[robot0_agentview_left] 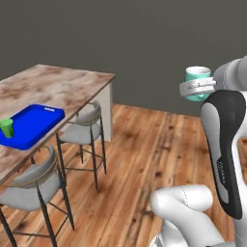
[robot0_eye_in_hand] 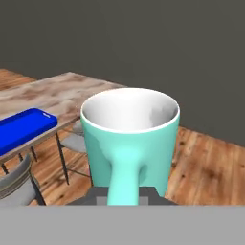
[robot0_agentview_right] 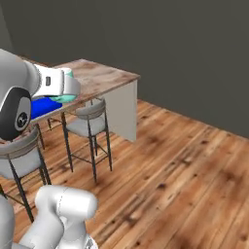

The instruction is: There is a tray on the dining counter. Grab the cup, mug, and pitcher and place them on the tray. The pitcher may be placed next to the tray if it cannot fit the tray.

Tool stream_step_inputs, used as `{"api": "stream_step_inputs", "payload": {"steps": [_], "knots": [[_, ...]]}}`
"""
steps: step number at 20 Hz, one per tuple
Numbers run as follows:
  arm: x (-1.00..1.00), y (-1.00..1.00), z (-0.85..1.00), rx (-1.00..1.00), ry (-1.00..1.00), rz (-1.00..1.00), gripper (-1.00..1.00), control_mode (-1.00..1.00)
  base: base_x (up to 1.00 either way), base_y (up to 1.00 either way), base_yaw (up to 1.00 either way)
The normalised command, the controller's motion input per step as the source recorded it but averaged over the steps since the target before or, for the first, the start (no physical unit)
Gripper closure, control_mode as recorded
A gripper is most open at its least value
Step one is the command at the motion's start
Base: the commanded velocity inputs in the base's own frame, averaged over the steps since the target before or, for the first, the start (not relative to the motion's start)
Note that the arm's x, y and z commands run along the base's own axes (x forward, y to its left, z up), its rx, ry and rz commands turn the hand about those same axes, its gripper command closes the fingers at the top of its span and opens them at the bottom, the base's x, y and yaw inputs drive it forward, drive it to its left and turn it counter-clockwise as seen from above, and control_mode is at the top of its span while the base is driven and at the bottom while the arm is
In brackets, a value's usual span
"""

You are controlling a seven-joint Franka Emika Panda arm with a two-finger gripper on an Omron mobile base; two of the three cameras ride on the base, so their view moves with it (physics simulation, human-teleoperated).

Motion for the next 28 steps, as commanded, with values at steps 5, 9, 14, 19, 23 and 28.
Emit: {"api": "stream_step_inputs", "payload": {"steps": [5,9,14,19,23,28], "knots": [[0.0,0.0,0.0,0.0,0.0,0.0,1.0,1.0,0.5,-0.36,0.71],[0.0,0.0,0.0,0.0,0.0,0.0,1.0,1.0,0.49,-0.32,0.74],[0.0,0.0,0.0,0.0,0.0,0.0,1.0,1.0,0.37,-0.44,0.7],[0.0,0.0,0.0,0.0,0.0,0.0,1.0,1.0,0.41,-0.49,0.67],[0.0,0.0,0.0,0.0,0.0,0.0,1.0,1.0,0.54,-0.51,0.61],[0.0,0.0,0.0,0.0,0.0,0.0,1.0,1.0,0.4,-0.63,0.42]]}}
